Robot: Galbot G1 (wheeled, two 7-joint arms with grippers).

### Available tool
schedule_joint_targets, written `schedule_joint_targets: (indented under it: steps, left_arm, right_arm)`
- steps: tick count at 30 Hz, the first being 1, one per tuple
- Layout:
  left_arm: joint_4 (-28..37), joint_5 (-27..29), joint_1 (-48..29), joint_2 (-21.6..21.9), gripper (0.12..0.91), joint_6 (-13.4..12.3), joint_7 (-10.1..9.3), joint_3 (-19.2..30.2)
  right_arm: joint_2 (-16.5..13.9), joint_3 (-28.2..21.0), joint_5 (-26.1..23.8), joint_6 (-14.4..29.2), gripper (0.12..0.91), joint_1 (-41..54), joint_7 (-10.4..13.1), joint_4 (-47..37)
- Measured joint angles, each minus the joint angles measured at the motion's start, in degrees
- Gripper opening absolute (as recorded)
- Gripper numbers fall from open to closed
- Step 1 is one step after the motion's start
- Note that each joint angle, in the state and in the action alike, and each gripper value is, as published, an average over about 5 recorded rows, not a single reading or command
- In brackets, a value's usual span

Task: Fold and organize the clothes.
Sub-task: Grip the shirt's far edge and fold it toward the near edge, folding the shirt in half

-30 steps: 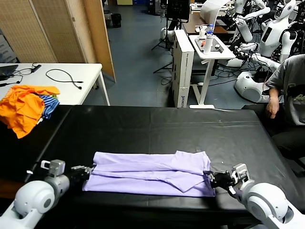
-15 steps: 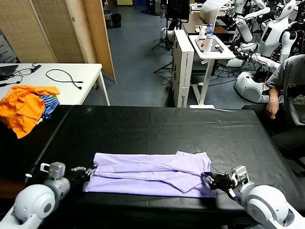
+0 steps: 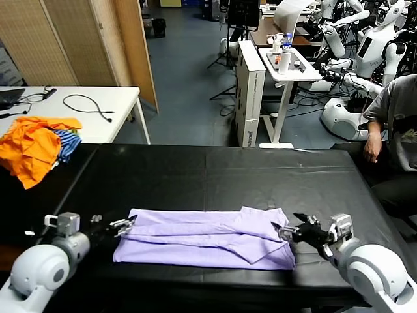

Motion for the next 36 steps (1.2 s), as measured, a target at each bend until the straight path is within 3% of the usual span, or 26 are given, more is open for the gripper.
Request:
schedule_joint_targets:
  steps: [8, 16, 19, 26, 29, 33, 36]
  left_arm:
    - [3.6, -2.8, -3.5, -2.3, 0.907, 0.0, -0.12, 1.7]
    - [6.2, -3.0, -5.0, -4.1, 0.907, 0.0, -0.38, 2.9]
    - [7.3, -3.1, -5.1, -4.6, 0.907, 0.0, -0.39, 3.1]
    - [8.3, -3.1, -5.0, -5.3, 0.903, -0.2, -0.37, 3.3]
    - [8.6, -2.9, -5.0, -5.4, 0.861, -0.2, -0.39, 3.4]
    - [8.9, -2.8, -4.9, -5.6, 0.710, -0.2, -0.40, 3.6]
    - [8.8, -2.8, -4.8, -5.8, 0.552, -0.2, -0.39, 3.7]
  right_arm:
    - [4.8, -1.2, 1.3, 0.0, 0.907, 3.3, 1.2, -5.2]
    - [7.3, -2.4, 0.8, 0.0, 0.900, 5.3, 1.6, -8.0]
    - [7.9, -2.6, 0.5, 0.0, 0.858, 5.7, 1.6, -8.9]
    - [9.3, -2.8, -0.4, 0.1, 0.704, 6.3, 1.3, -10.6]
    - [9.8, -3.0, -0.9, 0.1, 0.598, 6.5, 1.2, -11.2]
    - [10.3, -3.4, -1.4, 0.1, 0.372, 6.6, 1.0, -11.6]
    - [10.5, -3.5, -1.9, 0.1, 0.234, 6.5, 0.7, -11.5]
